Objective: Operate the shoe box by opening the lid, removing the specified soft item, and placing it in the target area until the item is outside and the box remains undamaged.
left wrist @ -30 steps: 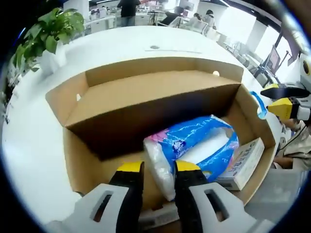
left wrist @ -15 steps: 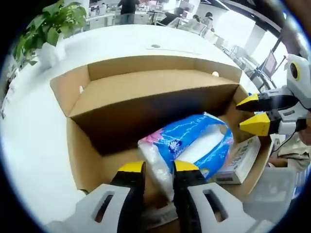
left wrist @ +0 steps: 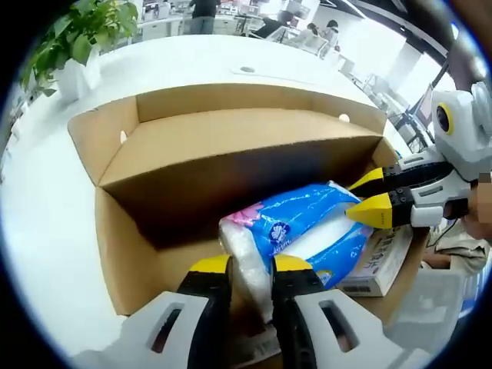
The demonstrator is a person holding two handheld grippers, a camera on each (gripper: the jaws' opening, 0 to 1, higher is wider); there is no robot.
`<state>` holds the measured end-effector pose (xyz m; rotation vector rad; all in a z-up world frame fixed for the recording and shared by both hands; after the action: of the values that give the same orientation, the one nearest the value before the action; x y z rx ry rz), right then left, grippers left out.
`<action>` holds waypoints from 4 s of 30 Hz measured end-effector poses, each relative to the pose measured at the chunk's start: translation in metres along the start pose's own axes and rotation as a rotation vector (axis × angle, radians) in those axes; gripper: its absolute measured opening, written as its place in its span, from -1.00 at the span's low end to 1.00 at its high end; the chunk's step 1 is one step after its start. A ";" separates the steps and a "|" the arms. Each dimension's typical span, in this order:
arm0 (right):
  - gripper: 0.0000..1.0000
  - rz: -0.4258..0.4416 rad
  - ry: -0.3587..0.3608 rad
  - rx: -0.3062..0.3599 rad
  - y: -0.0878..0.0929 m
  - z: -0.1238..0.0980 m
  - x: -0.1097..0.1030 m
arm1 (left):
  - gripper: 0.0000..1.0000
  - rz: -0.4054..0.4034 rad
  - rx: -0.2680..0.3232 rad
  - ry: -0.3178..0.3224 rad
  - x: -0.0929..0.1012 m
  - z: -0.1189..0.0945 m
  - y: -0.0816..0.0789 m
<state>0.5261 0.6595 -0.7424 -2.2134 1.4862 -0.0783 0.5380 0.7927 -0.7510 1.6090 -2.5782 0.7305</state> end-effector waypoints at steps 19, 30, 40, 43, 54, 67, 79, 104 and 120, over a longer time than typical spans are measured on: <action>-1.00 -0.006 0.026 -0.017 0.006 -0.003 0.001 | -0.92 0.057 -0.027 -0.012 0.010 -0.005 -0.002; -1.00 -0.006 0.021 0.074 -0.011 -0.036 -0.004 | -0.96 0.066 0.021 -0.011 0.018 -0.035 -0.014; -1.00 -0.002 0.044 0.146 -0.017 -0.077 -0.002 | -0.96 0.104 0.067 0.002 0.042 -0.065 -0.034; -1.00 0.002 0.054 0.159 -0.017 -0.089 0.002 | -0.96 0.121 0.079 0.005 0.051 -0.071 -0.037; -1.00 0.007 0.094 0.204 -0.010 -0.124 0.015 | -0.96 0.170 0.106 0.032 0.084 -0.086 -0.050; -1.00 0.043 0.141 0.231 0.011 -0.156 0.049 | -0.96 0.232 0.107 0.060 0.133 -0.079 -0.063; -1.00 0.099 0.193 0.250 0.042 -0.188 0.092 | -0.96 0.330 0.092 0.097 0.189 -0.065 -0.079; -1.00 0.213 0.263 0.251 0.107 -0.224 0.189 | -0.96 0.457 0.025 0.164 0.295 -0.008 -0.101; -1.00 0.269 0.274 0.246 0.148 -0.240 0.254 | -0.96 0.493 -0.016 0.194 0.363 0.034 -0.115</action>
<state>0.4309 0.3056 -0.6428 -1.8470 1.8002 -0.4661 0.4732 0.4308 -0.6462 0.8411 -2.8365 0.8314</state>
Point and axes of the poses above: the point that each gripper's makers call its tool centre point, and the gripper's own axes: z roughly forward along the fingers, x roughly to its right, y roughly out of its underside, the point moved 3 cm from there along -z, roughly backward along the fingers, and after that the axes turned 7 degrees about -x, right-handed, at the moved point
